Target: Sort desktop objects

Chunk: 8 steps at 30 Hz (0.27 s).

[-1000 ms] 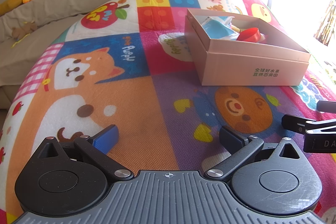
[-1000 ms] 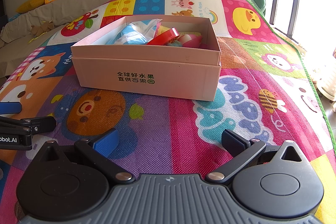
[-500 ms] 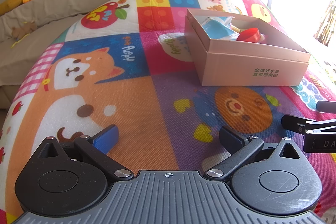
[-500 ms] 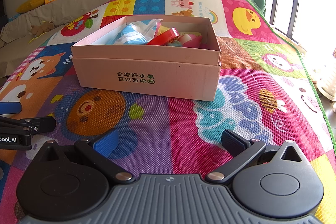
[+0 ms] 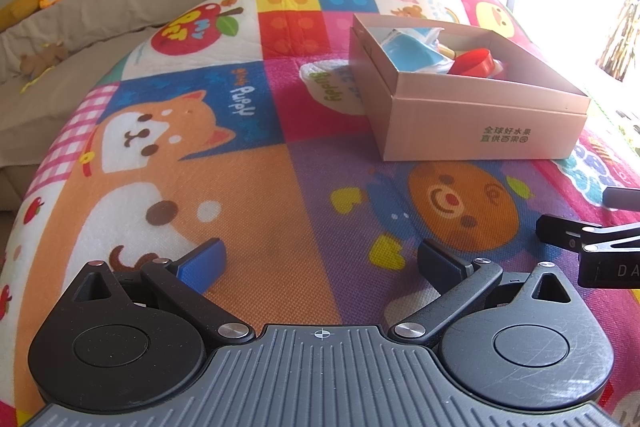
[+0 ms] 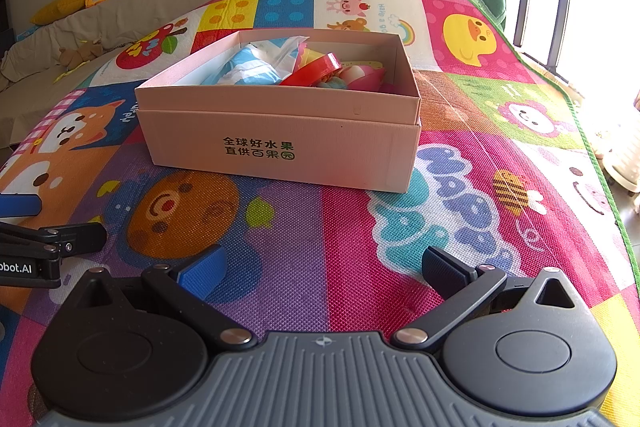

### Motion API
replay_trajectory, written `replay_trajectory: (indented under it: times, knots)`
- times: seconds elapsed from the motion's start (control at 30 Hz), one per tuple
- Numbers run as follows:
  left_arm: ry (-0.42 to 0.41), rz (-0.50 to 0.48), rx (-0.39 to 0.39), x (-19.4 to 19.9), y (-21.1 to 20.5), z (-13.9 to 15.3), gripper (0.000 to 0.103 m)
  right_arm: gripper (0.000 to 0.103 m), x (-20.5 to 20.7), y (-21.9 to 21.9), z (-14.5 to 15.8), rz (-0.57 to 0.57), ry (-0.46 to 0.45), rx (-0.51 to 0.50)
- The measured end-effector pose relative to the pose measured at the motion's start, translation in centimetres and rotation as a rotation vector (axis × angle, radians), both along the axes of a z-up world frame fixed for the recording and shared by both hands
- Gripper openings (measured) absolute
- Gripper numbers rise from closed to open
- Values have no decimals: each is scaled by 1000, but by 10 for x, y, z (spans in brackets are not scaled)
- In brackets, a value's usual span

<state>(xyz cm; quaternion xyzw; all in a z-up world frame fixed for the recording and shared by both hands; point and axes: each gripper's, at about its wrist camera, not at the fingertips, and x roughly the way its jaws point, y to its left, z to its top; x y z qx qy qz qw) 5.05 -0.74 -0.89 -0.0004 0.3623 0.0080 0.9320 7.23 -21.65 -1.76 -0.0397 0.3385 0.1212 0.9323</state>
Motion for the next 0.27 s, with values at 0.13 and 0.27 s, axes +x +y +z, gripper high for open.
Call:
replay_trajectory:
  times: [0.13,0.27]
  knots:
    - [1,-3,-2,0,1,0,103,103,0,0,0,0,0,0]
    - [6,-14,-6,1,3,1,103,103,0,0,0,0,0,0]
